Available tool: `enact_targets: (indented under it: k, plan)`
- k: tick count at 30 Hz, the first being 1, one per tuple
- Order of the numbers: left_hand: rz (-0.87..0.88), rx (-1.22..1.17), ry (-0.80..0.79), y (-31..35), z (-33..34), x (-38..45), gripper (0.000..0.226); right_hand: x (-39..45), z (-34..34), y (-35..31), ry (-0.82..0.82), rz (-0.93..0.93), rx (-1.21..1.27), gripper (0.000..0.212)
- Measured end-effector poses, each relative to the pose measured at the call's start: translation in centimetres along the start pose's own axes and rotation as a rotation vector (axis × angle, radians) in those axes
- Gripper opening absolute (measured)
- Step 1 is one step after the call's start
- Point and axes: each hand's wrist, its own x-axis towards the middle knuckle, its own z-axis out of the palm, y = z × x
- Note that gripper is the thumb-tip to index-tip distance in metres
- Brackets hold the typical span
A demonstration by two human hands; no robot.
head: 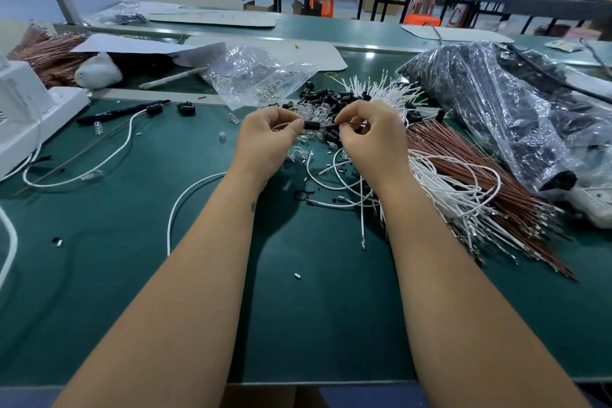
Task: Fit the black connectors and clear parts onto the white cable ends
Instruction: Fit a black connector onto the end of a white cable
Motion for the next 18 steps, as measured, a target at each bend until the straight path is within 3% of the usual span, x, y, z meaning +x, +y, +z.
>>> enact_targets:
  k: [6, 14, 18]
  plan:
    - [0.012, 0.044, -0.021, -0.11, 0.28, -0.07, 0.011, 0.08, -0.05, 0.19, 0.023, 0.01, 0.056, 0.018]
    - [-0.001, -0.057, -0.027, 0.16, 0.33, -0.23, 0.007, 0.05, 0.33, 0.17, -0.069, -0.028, 0.02, 0.027]
    - [0.012, -0.055, -0.043, 0.29, 0.4, -0.34, 0.003, 0.1, 0.64, 0.41, -0.023, -0.026, 0.033, 0.027]
